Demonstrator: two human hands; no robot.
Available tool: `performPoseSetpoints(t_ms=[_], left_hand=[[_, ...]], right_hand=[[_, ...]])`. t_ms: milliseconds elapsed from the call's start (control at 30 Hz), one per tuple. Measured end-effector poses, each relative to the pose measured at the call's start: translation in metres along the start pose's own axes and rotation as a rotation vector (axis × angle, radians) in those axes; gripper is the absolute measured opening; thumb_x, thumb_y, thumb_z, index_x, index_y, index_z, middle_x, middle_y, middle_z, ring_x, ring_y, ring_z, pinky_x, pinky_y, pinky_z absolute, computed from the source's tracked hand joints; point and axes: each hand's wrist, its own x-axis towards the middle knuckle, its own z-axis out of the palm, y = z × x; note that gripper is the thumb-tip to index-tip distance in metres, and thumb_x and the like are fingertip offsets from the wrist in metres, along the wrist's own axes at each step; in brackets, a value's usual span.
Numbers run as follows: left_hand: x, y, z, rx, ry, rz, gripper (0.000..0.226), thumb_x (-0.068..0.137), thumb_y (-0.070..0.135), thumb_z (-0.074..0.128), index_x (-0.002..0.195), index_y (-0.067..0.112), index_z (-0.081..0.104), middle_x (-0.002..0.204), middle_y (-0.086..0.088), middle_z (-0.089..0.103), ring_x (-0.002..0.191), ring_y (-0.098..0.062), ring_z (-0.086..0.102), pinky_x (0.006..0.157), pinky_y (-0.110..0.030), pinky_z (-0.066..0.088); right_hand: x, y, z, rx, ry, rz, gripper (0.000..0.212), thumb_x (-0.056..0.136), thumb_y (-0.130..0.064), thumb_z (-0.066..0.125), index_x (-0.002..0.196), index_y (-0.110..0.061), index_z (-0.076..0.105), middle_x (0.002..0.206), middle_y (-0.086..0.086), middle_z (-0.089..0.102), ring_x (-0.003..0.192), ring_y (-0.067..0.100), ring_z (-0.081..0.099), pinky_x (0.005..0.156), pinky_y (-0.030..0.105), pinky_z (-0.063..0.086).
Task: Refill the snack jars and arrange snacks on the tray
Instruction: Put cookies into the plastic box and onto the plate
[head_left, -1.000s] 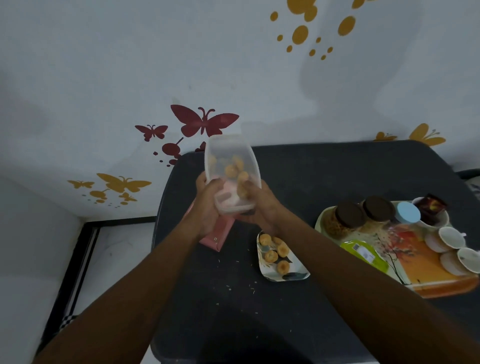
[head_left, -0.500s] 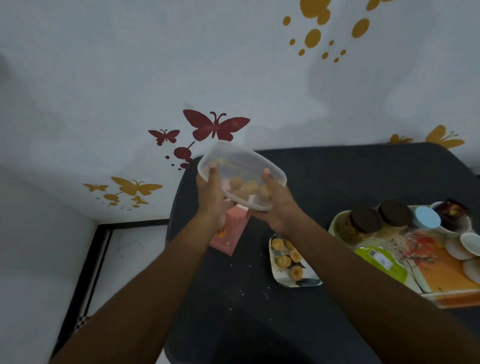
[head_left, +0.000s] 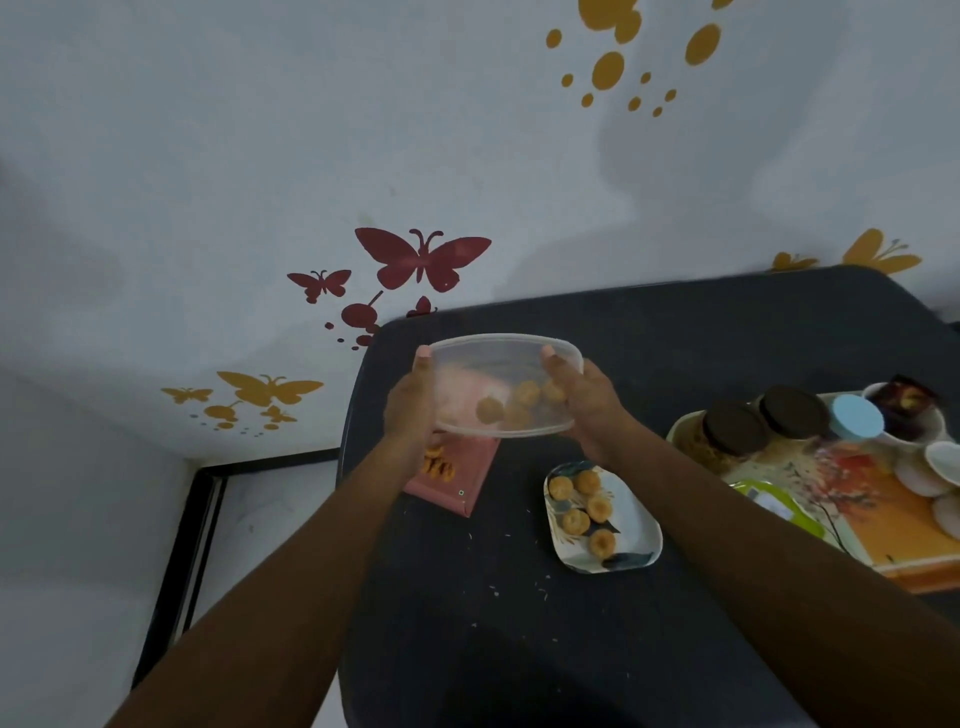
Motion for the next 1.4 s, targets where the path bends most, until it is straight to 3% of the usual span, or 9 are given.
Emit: performPoseSetpoints(t_ms=[67,133,400,567,700,900,1100,1200,1400], left_hand=[[0.005,-0.016,-0.001,0.491,0.188,0.203,0.043,0.107,0.057,0.032,0.116,0.026,0.059,0.103,0.003,0.068,0.090,-0.011,0.066,0.070,-0.024,0.052],[0.005,-0.035,-0.003,0.692,0.280,0.278,0.056,0.107,0.061,0.023,0.109,0.021,0.062,0.095,0.003,0.067,0.085,-0.013,0.066,0.063,-0.022,0.042],[-0.003,-0.091,-0.008,1.169,0.102,0.270,0.067,0.082,0.079,0.058,0.129,0.031,0.051,0.117,-0.001,0.055,0.094,-0.022,0.065,0.072,-0.035,0.047],[0.006,-0.086,-0.019,1.137,0.069,0.297,0.056,0.088,0.067,0.064,0.131,0.033,0.052,0.121,-0.001,0.040,0.094,-0.021,0.059,0.079,-0.036,0.054],[0.018,-0.078,-0.037,1.064,-0.033,0.315,0.053,0.094,0.047,0.069,0.140,0.027,0.052,0.146,-0.008,0.042,0.120,-0.029,0.060,0.098,-0.043,0.055],[0.027,-0.064,-0.055,0.893,-0.154,0.449,0.051,0.090,0.030,0.078,0.135,0.015,0.059,0.141,-0.007,0.056,0.124,-0.027,0.062,0.100,-0.045,0.056],[0.026,-0.076,-0.048,0.588,0.038,0.099,0.034,0.102,0.035,0.060,0.122,0.008,0.063,0.114,-0.013,0.068,0.106,-0.032,0.067,0.094,-0.048,0.057],[0.023,-0.083,-0.048,0.303,0.083,-0.031,0.046,0.100,0.047,0.060,0.127,0.009,0.060,0.118,-0.012,0.066,0.108,-0.030,0.064,0.096,-0.049,0.055],[0.017,-0.066,-0.026,0.057,-0.064,0.028,0.053,0.087,0.051,0.075,0.129,0.024,0.057,0.121,0.006,0.062,0.111,-0.020,0.062,0.097,-0.049,0.056]], right_hand=[[0.002,0.004,-0.002,-0.062,0.076,-0.062,0.048,0.095,-0.050,0.063,0.133,-0.021,0.055,0.123,0.007,0.064,0.108,0.026,0.065,0.091,0.050,0.059],[0.003,0.008,-0.004,-0.067,0.168,-0.081,0.048,0.096,-0.050,0.062,0.134,-0.022,0.053,0.123,0.005,0.062,0.108,0.023,0.064,0.091,0.047,0.059],[0.009,0.031,-0.014,-0.133,0.368,-0.133,0.050,0.095,-0.055,0.060,0.136,-0.027,0.047,0.124,0.000,0.059,0.107,0.017,0.061,0.085,0.040,0.058],[0.019,0.029,-0.012,-0.104,0.476,-0.170,0.060,0.096,-0.054,0.059,0.145,-0.026,0.040,0.134,0.005,0.052,0.107,0.017,0.057,0.070,0.026,0.049],[0.025,0.027,-0.016,-0.107,0.588,-0.162,0.068,0.094,-0.057,0.060,0.150,-0.027,0.035,0.144,0.010,0.039,0.112,0.022,0.054,0.078,0.034,0.050],[0.031,0.038,-0.029,-0.319,0.622,-0.079,0.075,0.090,-0.060,0.063,0.150,-0.026,0.034,0.146,0.015,0.036,0.124,0.033,0.049,0.099,0.051,0.051],[0.033,0.052,-0.032,-0.320,0.314,0.034,0.063,0.093,-0.056,0.063,0.144,-0.023,0.046,0.135,0.008,0.055,0.117,0.028,0.059,0.094,0.049,0.057],[0.031,0.053,-0.033,-0.219,0.157,0.159,0.059,0.093,-0.056,0.063,0.139,-0.023,0.050,0.131,0.008,0.056,0.115,0.030,0.059,0.094,0.053,0.056],[0.024,0.050,-0.001,-0.192,0.010,0.215,0.060,0.096,-0.061,0.053,0.147,-0.031,0.042,0.130,0.007,0.063,0.107,0.026,0.067,0.090,0.051,0.057]])
